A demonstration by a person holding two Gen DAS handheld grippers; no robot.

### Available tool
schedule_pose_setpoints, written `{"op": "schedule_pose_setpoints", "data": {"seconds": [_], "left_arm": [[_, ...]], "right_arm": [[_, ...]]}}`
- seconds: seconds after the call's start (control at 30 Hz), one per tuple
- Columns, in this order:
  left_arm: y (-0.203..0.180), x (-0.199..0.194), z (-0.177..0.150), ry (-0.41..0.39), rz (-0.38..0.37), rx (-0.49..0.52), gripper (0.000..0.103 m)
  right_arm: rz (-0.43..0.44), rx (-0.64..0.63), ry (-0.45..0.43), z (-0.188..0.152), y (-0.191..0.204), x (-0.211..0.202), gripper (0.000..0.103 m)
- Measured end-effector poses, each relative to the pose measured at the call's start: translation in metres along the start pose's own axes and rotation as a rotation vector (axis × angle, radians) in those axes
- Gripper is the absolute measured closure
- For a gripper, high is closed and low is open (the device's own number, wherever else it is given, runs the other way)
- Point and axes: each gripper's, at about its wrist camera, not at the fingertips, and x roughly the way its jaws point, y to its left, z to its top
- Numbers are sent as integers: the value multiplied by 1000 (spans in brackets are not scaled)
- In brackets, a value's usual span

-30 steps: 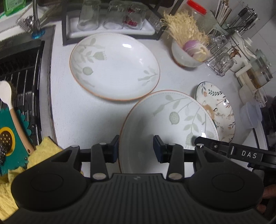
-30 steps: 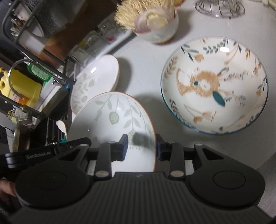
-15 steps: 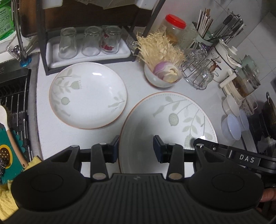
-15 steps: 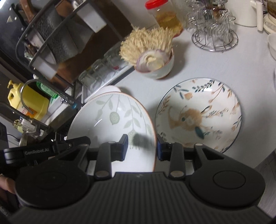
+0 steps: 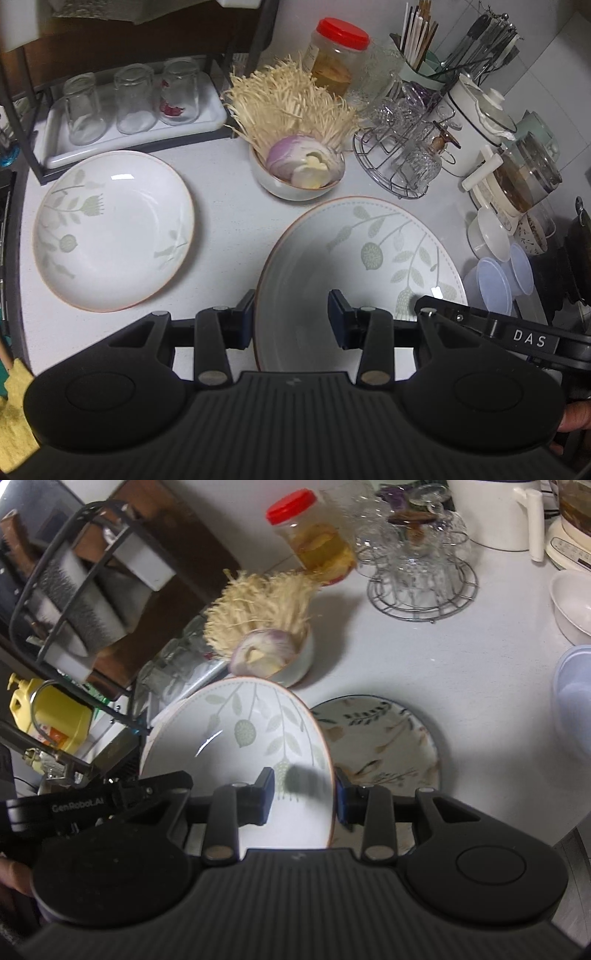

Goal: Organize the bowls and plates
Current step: 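Lift the large white plate with both grippers and carry it over the rabbit plate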

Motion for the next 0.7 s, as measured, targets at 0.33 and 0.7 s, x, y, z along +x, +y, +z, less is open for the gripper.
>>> {"op": "schedule_pose_setpoints", "data": {"seconds": [0.33, 0.7], "left_arm": [[-14, 50, 10, 89, 61, 11, 57], [-18, 89, 12, 156, 110, 19, 57]], "right_arm": [[-17, 18, 67, 16, -30, 25, 67], [-53, 41, 103, 18, -49, 49, 67]]}}
